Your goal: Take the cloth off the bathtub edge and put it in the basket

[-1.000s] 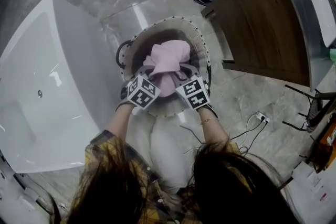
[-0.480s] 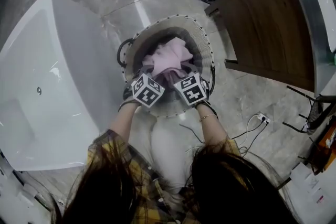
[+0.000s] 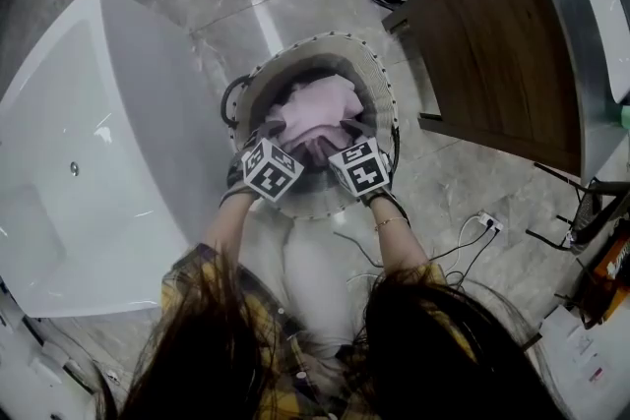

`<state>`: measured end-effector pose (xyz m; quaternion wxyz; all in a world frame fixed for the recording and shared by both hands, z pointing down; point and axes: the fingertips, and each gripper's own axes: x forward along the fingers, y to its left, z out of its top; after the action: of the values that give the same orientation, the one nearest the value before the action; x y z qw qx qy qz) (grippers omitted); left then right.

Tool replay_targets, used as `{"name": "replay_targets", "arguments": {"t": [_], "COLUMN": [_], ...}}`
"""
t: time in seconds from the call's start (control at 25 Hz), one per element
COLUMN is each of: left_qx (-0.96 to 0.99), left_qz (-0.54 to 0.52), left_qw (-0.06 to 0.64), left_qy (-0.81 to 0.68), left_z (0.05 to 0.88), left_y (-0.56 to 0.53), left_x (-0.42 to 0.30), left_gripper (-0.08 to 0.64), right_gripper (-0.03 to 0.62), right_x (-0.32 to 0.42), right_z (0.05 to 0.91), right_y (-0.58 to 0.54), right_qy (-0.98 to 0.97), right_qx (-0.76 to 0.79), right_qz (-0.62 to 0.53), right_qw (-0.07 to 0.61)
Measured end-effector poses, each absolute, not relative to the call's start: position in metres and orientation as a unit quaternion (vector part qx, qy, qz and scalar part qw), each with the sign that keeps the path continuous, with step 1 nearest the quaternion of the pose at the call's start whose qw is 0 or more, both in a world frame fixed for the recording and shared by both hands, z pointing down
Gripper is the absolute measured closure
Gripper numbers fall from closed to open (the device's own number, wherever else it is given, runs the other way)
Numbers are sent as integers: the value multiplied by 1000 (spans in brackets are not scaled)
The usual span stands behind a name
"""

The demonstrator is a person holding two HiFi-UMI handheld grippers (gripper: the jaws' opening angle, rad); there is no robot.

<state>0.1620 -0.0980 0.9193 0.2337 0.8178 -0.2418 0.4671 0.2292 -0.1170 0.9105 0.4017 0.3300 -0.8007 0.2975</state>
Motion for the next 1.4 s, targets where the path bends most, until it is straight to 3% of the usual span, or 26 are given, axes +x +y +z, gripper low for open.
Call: {"name": "replay_targets", "arguments": {"t": [0.48, 0.92, 1.4], "left_qx": [826, 834, 837], "left_qz": [441, 388, 289], "left_qw": [229, 230, 165], "left_qy": [-267, -317, -434], "left_z": [838, 709, 526], "left_y": [-111, -129, -153], "left_x": [162, 155, 89], "left_gripper": [339, 339, 358], "right_gripper": [367, 367, 383], "right_x": [217, 199, 126], "right_z": [842, 714, 531], "right_y": [-119, -138, -176], "right_qy": [-806, -825, -888], "right_qx": [324, 327, 321], "right_qz": [303, 273, 192], "right_qw": [392, 372, 268]}}
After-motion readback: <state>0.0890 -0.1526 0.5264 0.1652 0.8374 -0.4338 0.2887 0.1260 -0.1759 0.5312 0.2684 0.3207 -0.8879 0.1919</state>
